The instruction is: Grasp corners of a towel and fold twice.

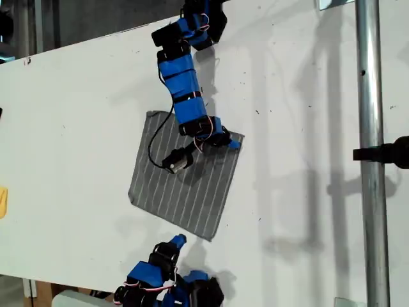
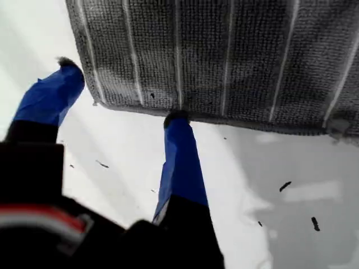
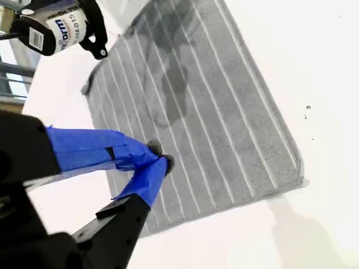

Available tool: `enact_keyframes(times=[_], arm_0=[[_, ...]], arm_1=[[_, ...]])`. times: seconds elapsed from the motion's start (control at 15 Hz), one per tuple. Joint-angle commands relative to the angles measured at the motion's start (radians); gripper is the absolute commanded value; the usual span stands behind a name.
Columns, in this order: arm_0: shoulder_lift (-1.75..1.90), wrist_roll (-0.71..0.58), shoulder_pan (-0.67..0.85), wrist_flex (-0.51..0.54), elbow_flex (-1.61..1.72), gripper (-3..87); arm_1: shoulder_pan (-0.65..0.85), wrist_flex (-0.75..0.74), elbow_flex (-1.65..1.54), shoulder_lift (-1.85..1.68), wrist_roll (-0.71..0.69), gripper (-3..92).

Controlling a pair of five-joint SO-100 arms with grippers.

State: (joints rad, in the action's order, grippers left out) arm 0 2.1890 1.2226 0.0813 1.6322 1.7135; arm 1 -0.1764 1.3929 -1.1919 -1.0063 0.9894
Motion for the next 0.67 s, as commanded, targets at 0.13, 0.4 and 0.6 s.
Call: enact_keyframes(times=[0.13,0.4,0.6], arm_0=[[0.023,0.021,-0.018,-0.017,0.014,-2.9],[0.046,0.029,-0.023,-0.035,0.041,-2.9],[-0.012,0.021,-0.035,-0.054,0.017,-2.9]], arm_1=[[0.014,-0.031,0.101,0.055,-0.015,19.1],[0.011,-0.028,0.106,0.054,0.008,-0.3],[-0.003,-0.018,0.083,0.029,0.005,-0.3]])
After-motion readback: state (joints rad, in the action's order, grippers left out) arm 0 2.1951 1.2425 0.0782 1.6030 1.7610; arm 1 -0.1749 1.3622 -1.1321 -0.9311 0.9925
